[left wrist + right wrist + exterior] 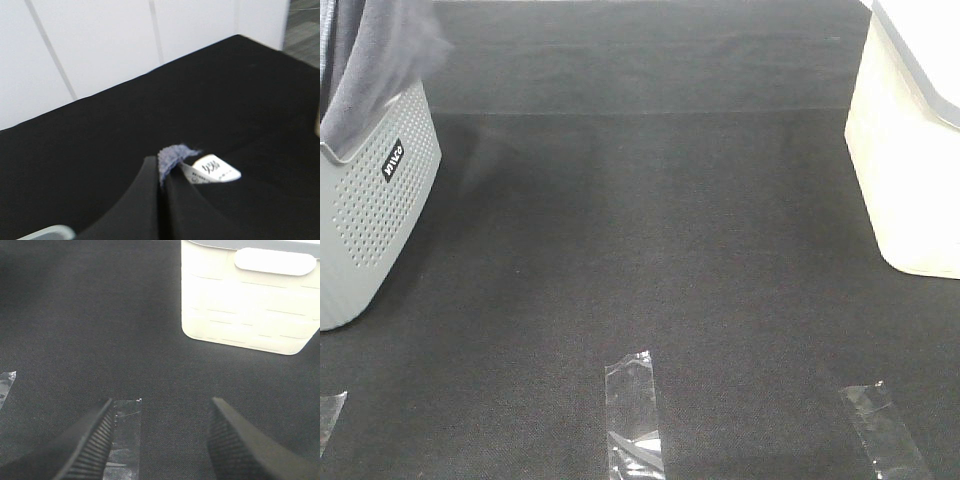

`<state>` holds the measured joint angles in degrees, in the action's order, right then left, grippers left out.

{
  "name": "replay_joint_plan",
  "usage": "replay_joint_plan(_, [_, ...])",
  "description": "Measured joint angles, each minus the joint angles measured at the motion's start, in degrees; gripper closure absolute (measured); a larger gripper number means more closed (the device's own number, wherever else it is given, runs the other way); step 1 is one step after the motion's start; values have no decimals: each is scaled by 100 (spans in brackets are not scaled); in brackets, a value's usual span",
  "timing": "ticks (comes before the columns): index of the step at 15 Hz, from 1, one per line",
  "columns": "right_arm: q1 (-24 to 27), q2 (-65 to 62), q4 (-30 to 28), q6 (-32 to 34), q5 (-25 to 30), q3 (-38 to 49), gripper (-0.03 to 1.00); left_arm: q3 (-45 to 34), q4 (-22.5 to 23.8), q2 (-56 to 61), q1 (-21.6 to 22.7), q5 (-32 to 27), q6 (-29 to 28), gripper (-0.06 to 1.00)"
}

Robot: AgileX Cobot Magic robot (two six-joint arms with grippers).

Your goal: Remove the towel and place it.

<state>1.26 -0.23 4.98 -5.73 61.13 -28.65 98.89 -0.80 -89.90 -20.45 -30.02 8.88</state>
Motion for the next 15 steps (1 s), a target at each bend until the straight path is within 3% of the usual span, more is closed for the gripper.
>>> replay_joint_plan(7, [0,395,0,0,0,0,43,0,-126,-132,-2005,-166,11,94])
replay_joint_plan(11, [0,407,166,-126,0,0,43,0,-292,-550,-2544,-487,34,94])
replay_joint_plan(15, [0,825,1409,-1077,-46,-40,43,0,-481,-625,-2739,-590,92,94])
